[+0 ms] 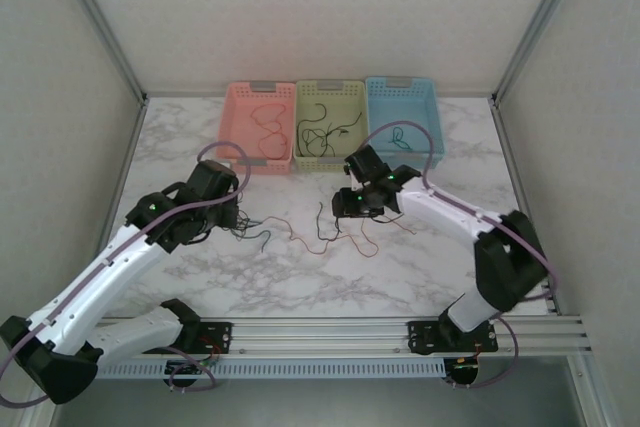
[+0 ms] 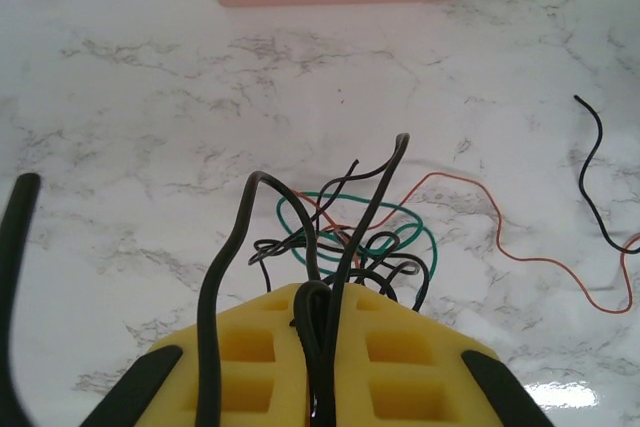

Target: Untangle the cables

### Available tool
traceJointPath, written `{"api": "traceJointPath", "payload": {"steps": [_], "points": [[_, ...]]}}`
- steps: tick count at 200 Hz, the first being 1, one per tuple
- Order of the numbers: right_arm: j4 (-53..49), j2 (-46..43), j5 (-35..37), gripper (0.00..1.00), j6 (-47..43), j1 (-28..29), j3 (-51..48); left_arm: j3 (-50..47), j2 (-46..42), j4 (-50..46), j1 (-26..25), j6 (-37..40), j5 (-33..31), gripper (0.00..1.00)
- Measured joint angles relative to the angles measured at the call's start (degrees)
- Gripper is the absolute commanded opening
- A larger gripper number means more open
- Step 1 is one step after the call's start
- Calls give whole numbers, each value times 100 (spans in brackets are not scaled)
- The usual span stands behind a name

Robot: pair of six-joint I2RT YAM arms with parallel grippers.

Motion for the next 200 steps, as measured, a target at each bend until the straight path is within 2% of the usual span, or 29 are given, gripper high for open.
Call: {"api": "traceJointPath", "payload": {"steps": [38,53,81,91,98,109,133,166,200], "points": [[83,960,-116,41,138,42,323,-188,358,378,0,-199,90,0],[85,1167,-120,36,149,103,411,-345,542,573,0,-264,184,5],[81,1237,-103,16,155,177,431,-656,809,964,0,-380,413,37],[83,1235,-96,10,181,181,431,-728,874,1060,0,-461,498,57],[81,1228,-74,6,170,181,431,-758,916,1117,0,-459,564,67],[83,1156,4,0,155,181,422,-765,951,1172,0,-466,614,76],[79,640,168,0,129,181,350,-754,907,1235,0,-507,632,83],[107,-455,374,0,17,179,345,-332,713,1115,0,-459,660,83],[299,-1534,328,0,-332,179,332,146,332,1414,4,-459,1506,84]]}}
